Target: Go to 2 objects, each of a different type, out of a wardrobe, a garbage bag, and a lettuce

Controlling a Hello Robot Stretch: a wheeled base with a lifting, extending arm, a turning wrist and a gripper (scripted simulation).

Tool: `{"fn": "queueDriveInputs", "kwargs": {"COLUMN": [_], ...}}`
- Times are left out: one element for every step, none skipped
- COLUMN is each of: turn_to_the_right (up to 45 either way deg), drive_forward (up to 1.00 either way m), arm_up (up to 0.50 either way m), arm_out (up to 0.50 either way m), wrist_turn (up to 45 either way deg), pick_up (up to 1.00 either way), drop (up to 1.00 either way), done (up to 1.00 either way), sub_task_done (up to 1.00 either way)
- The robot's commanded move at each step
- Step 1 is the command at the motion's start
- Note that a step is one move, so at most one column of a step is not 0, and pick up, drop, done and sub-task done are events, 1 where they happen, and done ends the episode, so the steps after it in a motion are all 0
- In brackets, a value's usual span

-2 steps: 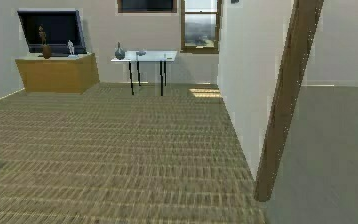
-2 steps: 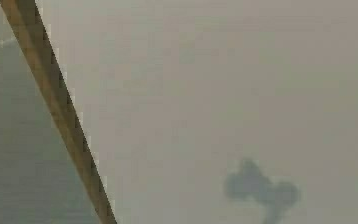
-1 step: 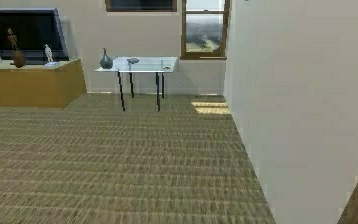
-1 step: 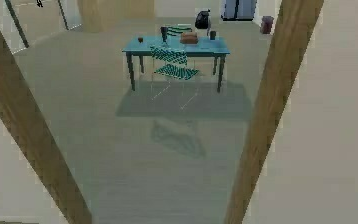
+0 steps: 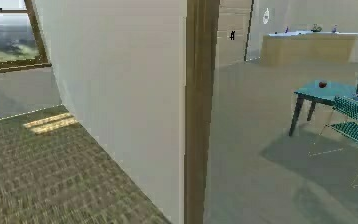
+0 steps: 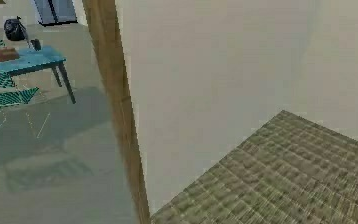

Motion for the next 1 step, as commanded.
{"fn": "queueDriveInputs", "kwargs": {"turn_to_the_right": [45.0], "drive_forward": [0.0], "arm_up": [0.0], "arm_out": [0.0], "wrist_turn": [0.0], "pick_up": [0.0], "drop": [0.0], "done": [0.0], "sub_task_done": [0.0]}}
